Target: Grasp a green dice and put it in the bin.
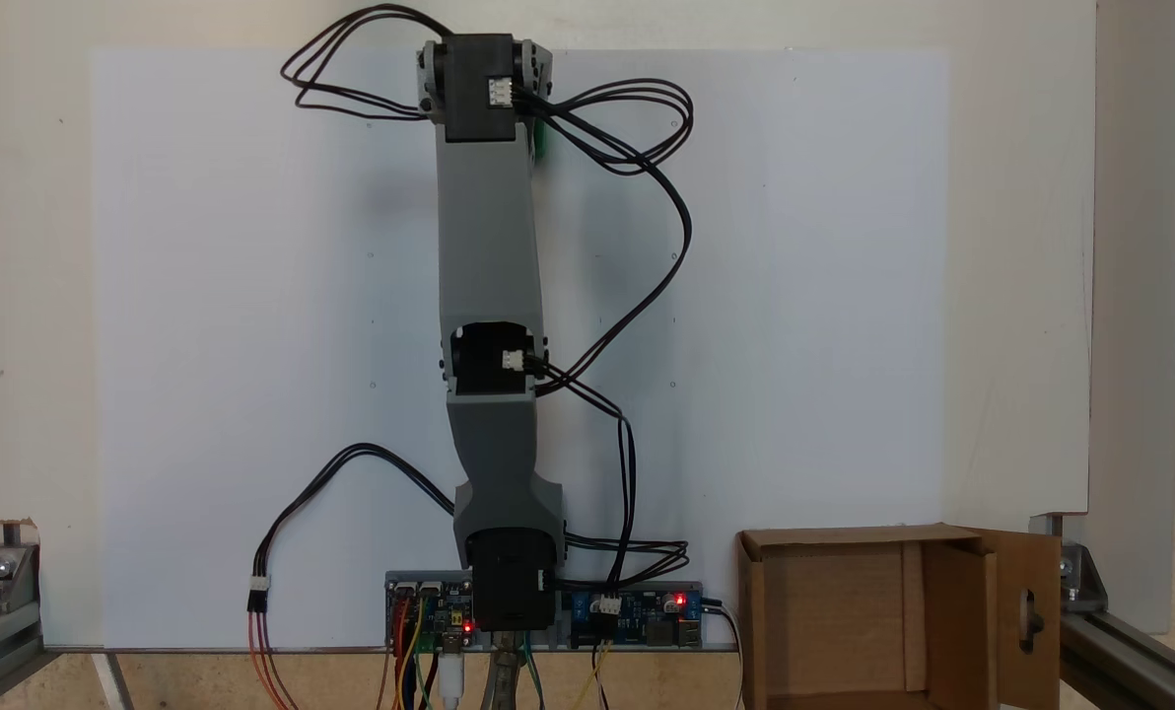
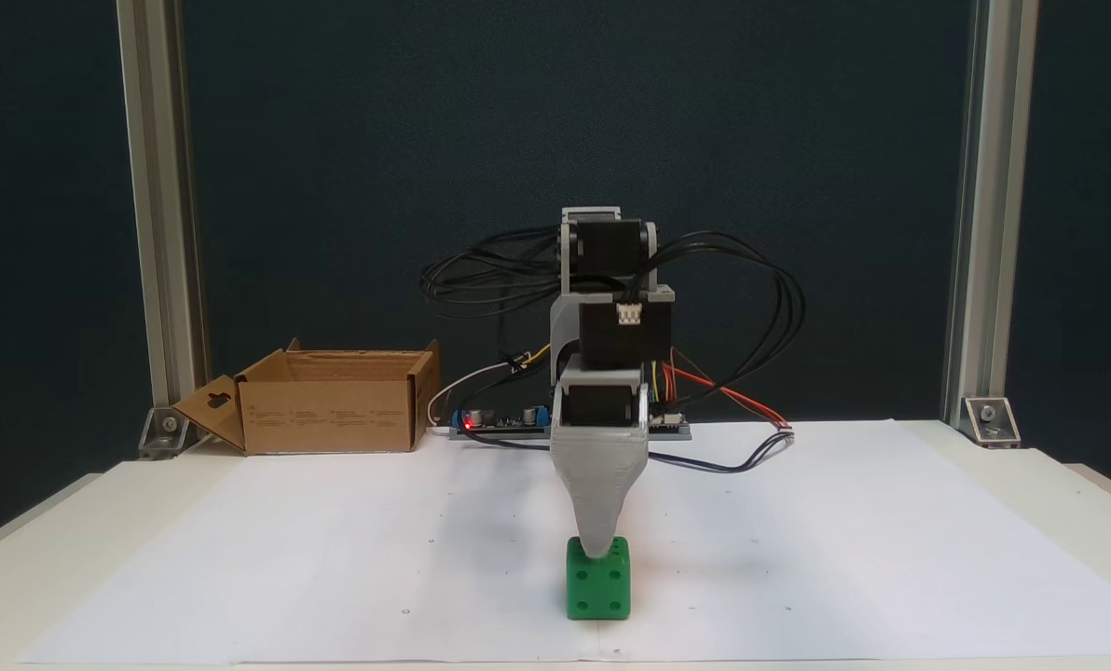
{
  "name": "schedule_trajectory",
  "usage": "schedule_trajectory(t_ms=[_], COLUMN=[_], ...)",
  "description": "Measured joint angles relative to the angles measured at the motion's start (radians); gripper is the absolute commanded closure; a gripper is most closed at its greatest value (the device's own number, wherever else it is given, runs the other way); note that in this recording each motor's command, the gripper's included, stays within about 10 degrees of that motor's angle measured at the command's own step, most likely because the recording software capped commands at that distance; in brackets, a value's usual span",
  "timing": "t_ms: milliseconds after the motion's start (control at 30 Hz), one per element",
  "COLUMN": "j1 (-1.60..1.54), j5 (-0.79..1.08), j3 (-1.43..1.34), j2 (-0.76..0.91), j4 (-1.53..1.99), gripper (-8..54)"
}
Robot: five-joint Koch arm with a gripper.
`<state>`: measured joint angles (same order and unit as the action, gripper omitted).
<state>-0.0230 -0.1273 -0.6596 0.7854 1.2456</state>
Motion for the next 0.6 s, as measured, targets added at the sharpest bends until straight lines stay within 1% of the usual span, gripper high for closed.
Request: schedule_trajectory(t_ms=[600], j1=[0.000], j5=[0.002], j3=[-0.052], j2=[-0.026], j4=[-0.094], gripper=[2.4])
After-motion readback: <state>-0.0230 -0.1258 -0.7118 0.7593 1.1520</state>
